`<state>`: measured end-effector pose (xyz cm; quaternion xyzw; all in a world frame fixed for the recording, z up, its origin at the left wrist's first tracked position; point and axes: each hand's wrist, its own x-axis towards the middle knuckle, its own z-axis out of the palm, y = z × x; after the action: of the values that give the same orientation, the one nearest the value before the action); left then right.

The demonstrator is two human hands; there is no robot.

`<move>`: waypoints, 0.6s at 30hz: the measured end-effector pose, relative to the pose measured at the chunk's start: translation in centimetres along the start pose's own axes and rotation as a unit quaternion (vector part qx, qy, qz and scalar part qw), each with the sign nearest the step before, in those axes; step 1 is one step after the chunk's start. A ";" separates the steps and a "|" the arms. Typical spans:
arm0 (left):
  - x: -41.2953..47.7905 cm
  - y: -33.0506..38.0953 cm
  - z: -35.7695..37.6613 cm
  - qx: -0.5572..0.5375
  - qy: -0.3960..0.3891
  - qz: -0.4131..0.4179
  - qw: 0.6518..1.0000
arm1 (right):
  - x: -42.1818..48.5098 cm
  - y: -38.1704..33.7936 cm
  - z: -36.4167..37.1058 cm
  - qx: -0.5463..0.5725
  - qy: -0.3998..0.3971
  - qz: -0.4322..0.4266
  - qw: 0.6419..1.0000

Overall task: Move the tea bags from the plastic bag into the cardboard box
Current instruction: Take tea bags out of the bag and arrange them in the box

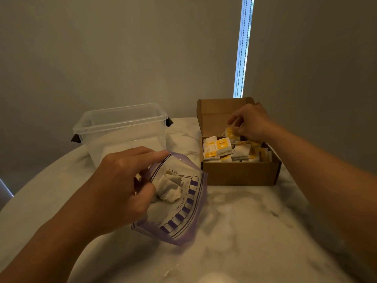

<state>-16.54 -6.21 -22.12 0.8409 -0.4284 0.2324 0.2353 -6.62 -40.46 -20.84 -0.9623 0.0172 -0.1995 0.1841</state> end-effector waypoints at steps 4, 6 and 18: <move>0.1 0.1 -0.2 -0.003 -0.003 0.005 1.000 | -0.5 -0.2 -0.5 -0.031 0.099 -0.012 0.995; 0.1 0.1 -0.2 -0.004 -0.002 0.004 1.000 | -2.0 -1.1 -1.2 -0.001 0.136 -0.040 0.990; 0.2 0.2 -0.1 0.010 0.005 0.002 1.000 | -14.9 -13.9 0.3 0.139 -0.171 -0.243 0.945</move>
<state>-16.62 -6.39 -21.93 0.8413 -0.4265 0.2411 0.2283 -20.72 -25.84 -21.71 -0.9217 -0.2766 -0.0713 0.2623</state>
